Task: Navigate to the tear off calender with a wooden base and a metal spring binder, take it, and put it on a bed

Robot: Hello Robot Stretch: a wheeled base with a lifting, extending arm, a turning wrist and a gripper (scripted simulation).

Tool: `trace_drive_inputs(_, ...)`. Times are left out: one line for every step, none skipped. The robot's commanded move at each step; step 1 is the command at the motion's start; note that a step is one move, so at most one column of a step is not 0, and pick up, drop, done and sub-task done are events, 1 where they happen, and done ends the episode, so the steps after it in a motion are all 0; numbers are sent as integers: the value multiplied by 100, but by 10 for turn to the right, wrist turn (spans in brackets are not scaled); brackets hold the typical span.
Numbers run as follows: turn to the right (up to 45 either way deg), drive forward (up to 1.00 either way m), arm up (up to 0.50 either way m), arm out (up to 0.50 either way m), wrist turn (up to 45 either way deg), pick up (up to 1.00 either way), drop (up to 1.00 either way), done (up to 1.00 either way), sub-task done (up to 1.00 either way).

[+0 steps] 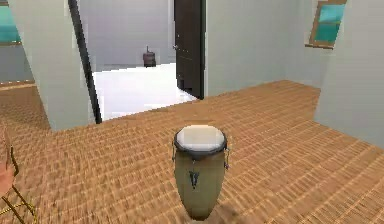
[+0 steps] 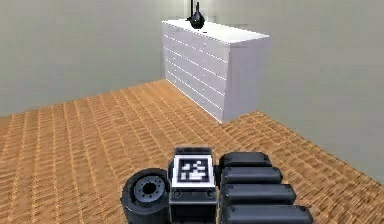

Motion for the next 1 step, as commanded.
trace_drive_inputs(450,0,0,0,0,0,0,0,0)
